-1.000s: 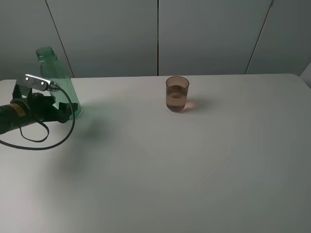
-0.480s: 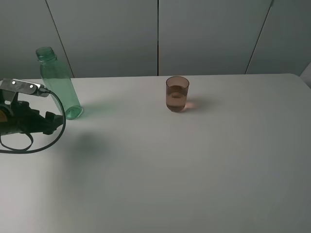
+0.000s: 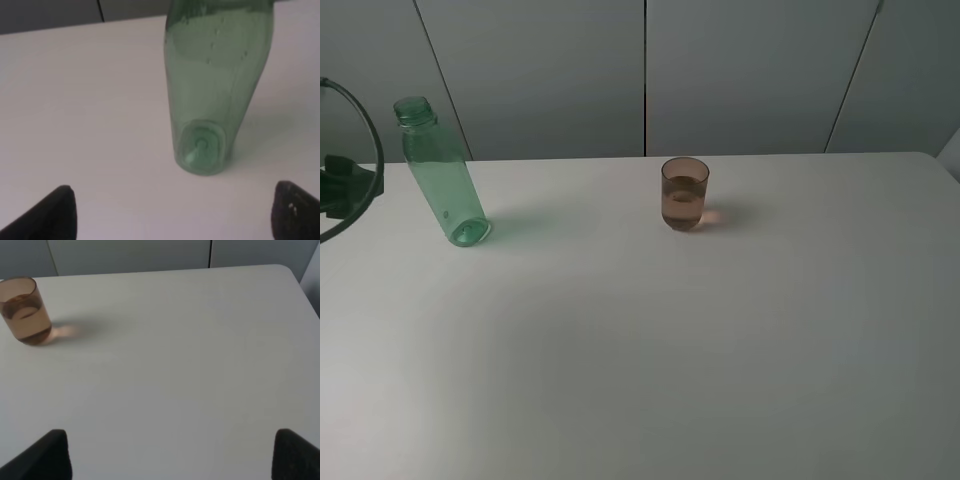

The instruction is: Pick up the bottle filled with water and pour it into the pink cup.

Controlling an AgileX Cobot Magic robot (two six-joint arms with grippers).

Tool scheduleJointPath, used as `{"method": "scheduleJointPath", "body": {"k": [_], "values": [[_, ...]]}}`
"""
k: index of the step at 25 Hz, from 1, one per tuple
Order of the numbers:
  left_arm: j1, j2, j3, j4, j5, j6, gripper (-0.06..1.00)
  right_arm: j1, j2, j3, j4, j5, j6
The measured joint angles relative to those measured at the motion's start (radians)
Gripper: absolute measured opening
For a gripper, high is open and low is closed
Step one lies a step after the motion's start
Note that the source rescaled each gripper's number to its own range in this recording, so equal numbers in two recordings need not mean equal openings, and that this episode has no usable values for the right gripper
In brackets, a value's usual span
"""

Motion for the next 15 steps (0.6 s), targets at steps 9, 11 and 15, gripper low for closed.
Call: {"method": "scheduleJointPath", "body": {"k": [9, 11, 15], "values": [[-0.032, -0.352, -0.110, -0.444, 0.653, 0.442, 1.00, 0.000, 0.000, 0.000, 0.000, 0.000, 0.000], [-0.032, -0.421, -0.106, -0.482, 0.760, 0.478, 1.00, 0.000, 0.000, 0.000, 0.000, 0.000, 0.000], [-0.032, -0.587, -0.064, -0.542, 0.822, 0.524, 1.00, 0.000, 0.000, 0.000, 0.000, 0.000, 0.000]]}}
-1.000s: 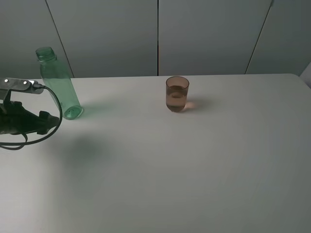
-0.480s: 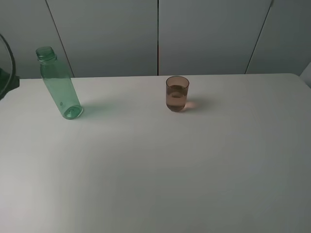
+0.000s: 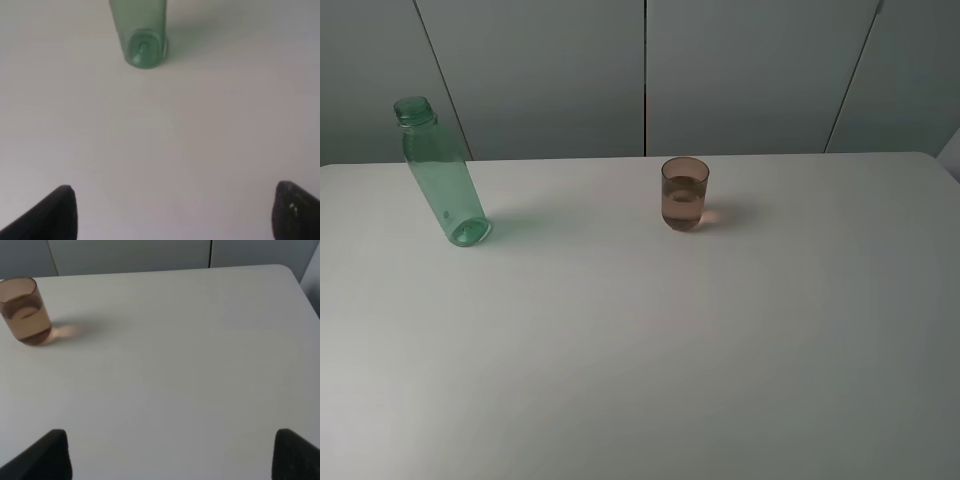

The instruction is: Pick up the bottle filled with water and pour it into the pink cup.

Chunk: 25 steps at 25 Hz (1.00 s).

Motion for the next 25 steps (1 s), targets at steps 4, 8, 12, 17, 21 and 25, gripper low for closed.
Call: {"method": "scheduleJointPath", "body": {"k": [4, 8, 12, 17, 21, 25], "values": [[-0.002, -0.193, 0.024, 0.013, 0.049, -0.007, 0.99, 0.000, 0.000, 0.000, 0.000, 0.000, 0.000], [-0.010, -0.385, 0.026, 0.034, 0.116, -0.049, 0.99, 0.000, 0.000, 0.000, 0.000, 0.000, 0.000], [-0.050, -0.534, 0.024, 0.074, 0.154, -0.102, 0.99, 0.000, 0.000, 0.000, 0.000, 0.000, 0.000], [-0.085, -0.555, 0.015, 0.097, 0.241, -0.108, 0.99, 0.000, 0.000, 0.000, 0.000, 0.000, 0.000], [-0.102, -0.560, 0.029, 0.151, 0.271, -0.125, 0.99, 0.000, 0.000, 0.000, 0.000, 0.000, 0.000], [-0.102, -0.560, 0.033, 0.171, 0.273, -0.143, 0.99, 0.000, 0.000, 0.000, 0.000, 0.000, 0.000]]}}
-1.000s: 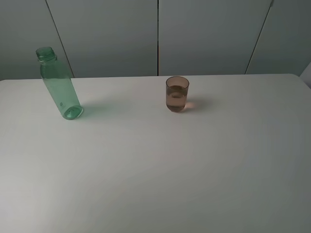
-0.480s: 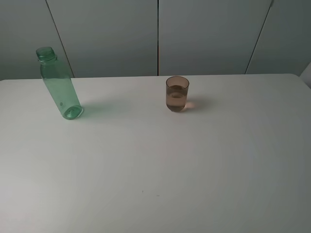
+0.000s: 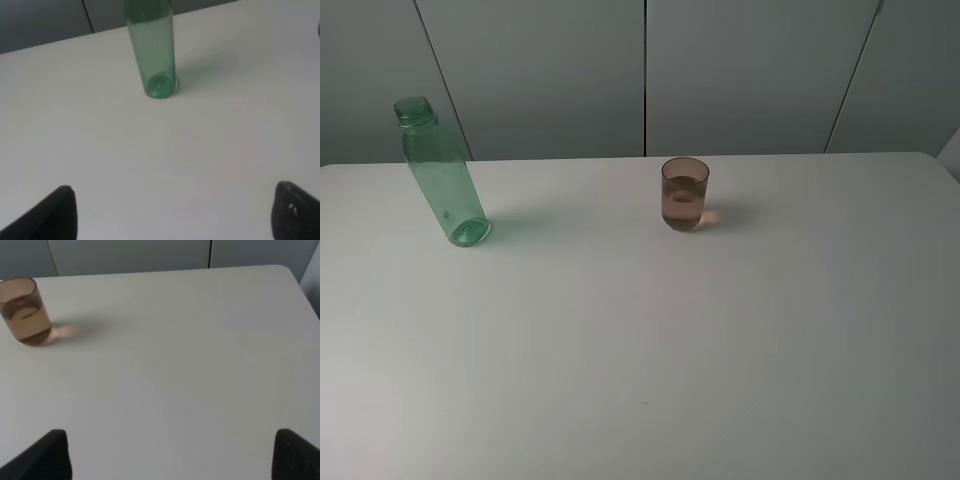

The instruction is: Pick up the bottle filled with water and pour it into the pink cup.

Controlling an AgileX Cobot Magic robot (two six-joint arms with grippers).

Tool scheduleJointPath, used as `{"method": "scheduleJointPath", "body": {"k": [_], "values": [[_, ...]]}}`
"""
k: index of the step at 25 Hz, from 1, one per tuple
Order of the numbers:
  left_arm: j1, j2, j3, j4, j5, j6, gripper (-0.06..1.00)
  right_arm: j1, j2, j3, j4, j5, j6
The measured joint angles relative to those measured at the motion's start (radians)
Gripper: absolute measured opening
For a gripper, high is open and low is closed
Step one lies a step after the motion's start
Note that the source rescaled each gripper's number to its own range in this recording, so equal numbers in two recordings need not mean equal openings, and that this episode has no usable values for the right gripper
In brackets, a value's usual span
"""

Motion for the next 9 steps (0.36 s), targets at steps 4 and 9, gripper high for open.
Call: {"method": "scheduleJointPath", "body": {"k": [4, 9], "values": [[0.000, 0.000, 0.000, 0.002, 0.000, -0.002, 0.99, 0.000, 0.000, 0.000, 0.000, 0.000, 0.000], [0.002, 0.000, 0.000, 0.002, 0.000, -0.002, 0.99, 0.000, 0.000, 0.000, 0.000, 0.000, 0.000]]}}
